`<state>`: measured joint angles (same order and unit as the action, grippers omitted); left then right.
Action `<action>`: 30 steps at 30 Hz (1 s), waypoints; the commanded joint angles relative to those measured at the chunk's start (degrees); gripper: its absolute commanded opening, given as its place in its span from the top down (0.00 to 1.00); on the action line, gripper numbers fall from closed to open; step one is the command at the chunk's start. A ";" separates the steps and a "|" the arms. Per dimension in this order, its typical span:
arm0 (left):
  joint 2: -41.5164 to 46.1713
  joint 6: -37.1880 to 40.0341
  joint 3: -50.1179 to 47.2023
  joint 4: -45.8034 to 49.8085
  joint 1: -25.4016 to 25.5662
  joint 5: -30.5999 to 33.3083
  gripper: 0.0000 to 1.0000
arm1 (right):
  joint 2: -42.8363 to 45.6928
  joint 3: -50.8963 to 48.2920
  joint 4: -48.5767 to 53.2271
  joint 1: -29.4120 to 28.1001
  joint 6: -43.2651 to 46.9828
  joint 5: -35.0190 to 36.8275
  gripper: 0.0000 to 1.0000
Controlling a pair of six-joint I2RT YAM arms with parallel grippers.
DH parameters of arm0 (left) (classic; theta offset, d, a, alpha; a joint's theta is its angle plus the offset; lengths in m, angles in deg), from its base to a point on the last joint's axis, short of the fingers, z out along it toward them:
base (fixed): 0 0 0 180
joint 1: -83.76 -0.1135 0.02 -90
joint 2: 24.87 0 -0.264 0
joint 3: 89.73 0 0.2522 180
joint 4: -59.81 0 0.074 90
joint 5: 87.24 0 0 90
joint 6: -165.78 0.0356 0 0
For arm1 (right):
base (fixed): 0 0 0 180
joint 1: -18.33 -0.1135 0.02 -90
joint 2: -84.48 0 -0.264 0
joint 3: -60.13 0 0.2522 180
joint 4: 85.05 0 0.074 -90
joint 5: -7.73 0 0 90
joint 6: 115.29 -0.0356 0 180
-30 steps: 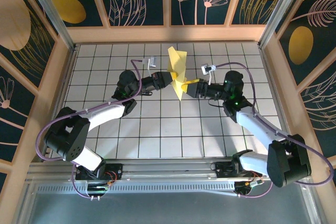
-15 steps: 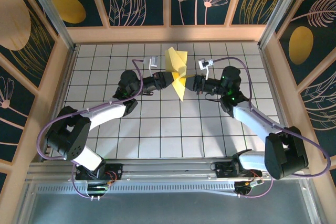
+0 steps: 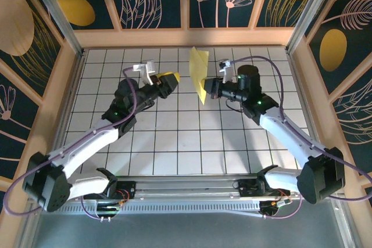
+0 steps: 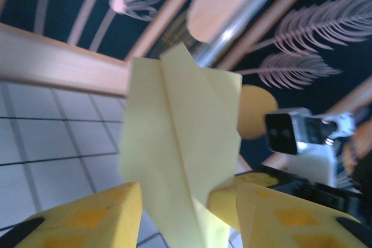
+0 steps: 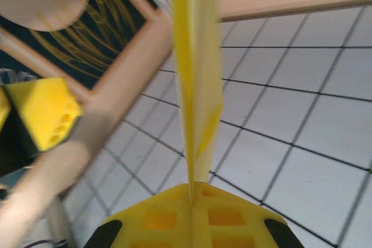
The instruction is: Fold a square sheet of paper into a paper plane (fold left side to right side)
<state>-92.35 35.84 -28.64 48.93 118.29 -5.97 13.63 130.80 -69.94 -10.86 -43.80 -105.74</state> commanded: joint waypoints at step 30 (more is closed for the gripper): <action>8.40 5.67 -3.45 19.28 0.28 29.23 0.48 | -43.26 31.00 44.88 -21.09 0.66 51.04 0.50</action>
<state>-83.26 40.27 -33.97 67.84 118.29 24.59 -34.44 161.44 -22.21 -33.44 -42.09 -47.12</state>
